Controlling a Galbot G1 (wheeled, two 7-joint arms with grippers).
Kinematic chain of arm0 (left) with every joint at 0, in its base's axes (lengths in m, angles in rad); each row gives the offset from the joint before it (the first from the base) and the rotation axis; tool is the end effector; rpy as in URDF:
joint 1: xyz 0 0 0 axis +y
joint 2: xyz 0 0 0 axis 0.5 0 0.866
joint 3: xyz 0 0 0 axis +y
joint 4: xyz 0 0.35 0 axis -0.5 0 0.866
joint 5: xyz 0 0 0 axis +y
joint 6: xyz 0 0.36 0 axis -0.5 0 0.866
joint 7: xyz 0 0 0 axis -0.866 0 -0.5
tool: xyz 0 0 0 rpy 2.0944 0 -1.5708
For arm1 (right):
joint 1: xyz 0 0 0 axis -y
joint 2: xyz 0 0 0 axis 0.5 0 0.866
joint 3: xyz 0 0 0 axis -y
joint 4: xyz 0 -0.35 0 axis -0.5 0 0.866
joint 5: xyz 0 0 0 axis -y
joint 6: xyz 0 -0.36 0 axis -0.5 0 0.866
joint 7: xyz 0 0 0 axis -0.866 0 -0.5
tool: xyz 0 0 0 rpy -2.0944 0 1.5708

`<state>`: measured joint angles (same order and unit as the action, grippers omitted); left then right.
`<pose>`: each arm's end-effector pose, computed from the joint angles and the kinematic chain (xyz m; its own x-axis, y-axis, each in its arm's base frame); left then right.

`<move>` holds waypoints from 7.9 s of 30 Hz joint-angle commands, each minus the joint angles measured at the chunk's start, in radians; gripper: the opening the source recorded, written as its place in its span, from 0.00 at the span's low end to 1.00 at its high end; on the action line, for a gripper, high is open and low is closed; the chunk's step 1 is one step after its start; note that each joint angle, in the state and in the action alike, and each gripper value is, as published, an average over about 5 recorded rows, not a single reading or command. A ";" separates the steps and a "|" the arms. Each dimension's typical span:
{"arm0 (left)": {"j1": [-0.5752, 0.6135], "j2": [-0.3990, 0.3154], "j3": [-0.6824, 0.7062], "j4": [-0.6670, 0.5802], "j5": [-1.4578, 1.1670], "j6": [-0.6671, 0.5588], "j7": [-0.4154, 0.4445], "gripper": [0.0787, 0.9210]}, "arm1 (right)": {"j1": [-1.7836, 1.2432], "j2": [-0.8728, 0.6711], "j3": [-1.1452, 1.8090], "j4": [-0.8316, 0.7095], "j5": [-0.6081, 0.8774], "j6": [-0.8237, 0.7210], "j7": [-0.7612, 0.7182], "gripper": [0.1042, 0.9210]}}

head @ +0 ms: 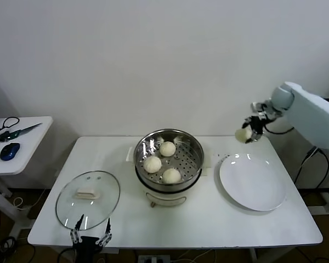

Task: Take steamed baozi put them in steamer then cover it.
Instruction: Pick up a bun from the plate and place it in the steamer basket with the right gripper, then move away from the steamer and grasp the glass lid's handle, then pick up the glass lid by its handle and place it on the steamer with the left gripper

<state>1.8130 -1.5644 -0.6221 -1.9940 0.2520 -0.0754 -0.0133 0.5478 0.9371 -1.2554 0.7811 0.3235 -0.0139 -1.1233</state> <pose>0.0955 0.0336 -0.3720 -0.9624 -0.0774 0.2602 0.0069 0.9512 0.3084 0.6360 -0.1588 -0.0370 -0.2981 -0.1899 0.9354 -0.9493 -0.0431 -0.3113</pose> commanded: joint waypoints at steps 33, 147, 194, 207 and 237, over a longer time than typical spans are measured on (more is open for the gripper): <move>-0.004 0.030 0.021 -0.004 -0.024 -0.008 0.005 0.88 | 0.145 0.360 -0.544 0.302 0.555 -0.266 0.235 0.73; -0.548 0.156 -0.126 0.529 1.327 -0.030 -0.166 0.88 | -1.802 0.062 1.792 0.692 0.141 0.166 0.848 0.88; -0.367 0.165 -0.118 0.193 1.097 0.003 -0.147 0.09 | -1.810 0.121 1.808 0.644 0.060 0.211 0.800 0.88; -0.221 0.275 -0.010 -0.180 1.080 0.420 -0.116 0.09 | -1.798 0.100 1.804 0.616 0.049 0.214 0.799 0.88; -0.942 0.157 0.856 0.017 1.406 0.854 0.481 0.09 | -1.721 0.102 1.783 0.574 0.011 0.207 0.813 0.88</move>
<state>1.1210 -1.2047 -0.0502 -2.1123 1.5192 0.6688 0.2536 -1.1770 1.0376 0.5112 1.3596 0.3384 0.1921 -0.3103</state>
